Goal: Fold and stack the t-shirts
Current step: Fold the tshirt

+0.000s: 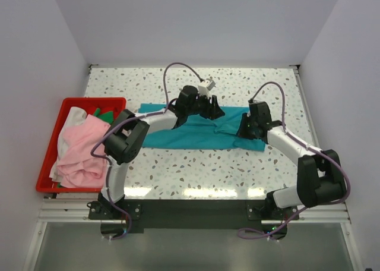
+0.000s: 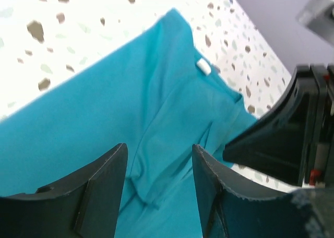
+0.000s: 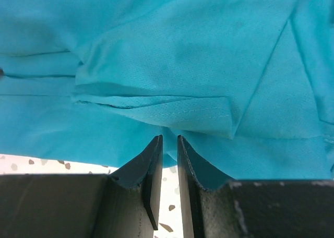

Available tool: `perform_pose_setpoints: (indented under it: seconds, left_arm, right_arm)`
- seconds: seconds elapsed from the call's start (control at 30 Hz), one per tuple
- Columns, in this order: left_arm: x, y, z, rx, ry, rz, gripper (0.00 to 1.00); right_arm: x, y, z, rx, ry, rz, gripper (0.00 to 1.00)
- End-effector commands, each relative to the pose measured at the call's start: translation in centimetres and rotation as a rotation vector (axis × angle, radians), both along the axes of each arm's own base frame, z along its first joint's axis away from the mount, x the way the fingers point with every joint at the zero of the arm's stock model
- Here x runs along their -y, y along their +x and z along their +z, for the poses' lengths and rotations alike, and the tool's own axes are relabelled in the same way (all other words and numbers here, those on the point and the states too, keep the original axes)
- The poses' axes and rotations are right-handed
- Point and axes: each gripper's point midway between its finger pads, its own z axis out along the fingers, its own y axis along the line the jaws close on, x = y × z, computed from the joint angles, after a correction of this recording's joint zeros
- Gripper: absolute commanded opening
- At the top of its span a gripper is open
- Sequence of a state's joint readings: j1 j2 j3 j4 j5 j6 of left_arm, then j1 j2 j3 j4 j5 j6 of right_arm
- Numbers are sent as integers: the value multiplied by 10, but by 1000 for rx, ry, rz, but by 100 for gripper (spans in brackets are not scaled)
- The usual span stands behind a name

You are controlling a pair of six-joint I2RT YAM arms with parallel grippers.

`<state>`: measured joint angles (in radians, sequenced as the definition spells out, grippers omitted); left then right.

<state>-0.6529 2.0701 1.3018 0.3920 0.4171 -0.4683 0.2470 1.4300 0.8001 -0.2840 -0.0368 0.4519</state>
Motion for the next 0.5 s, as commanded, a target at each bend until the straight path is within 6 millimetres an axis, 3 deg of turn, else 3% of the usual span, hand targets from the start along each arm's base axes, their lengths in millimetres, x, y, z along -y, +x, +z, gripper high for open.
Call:
perform_pose_setpoints:
  seconds: [0.0, 0.03, 0.23, 0.47]
  left_arm:
    - [17, 9, 5, -2, 30, 15, 56]
    - [24, 12, 10, 16, 33, 8, 56]
    - [50, -7, -10, 8, 82, -53, 52]
    - [67, -31, -31, -11, 126, -116, 51]
  right_arm:
    - [3, 9, 28, 92, -2, -21, 22]
    - [8, 10, 34, 111, -15, -39, 22]
    - [28, 18, 55, 164, -73, -135, 22]
    - [40, 36, 62, 151, -79, -189, 21]
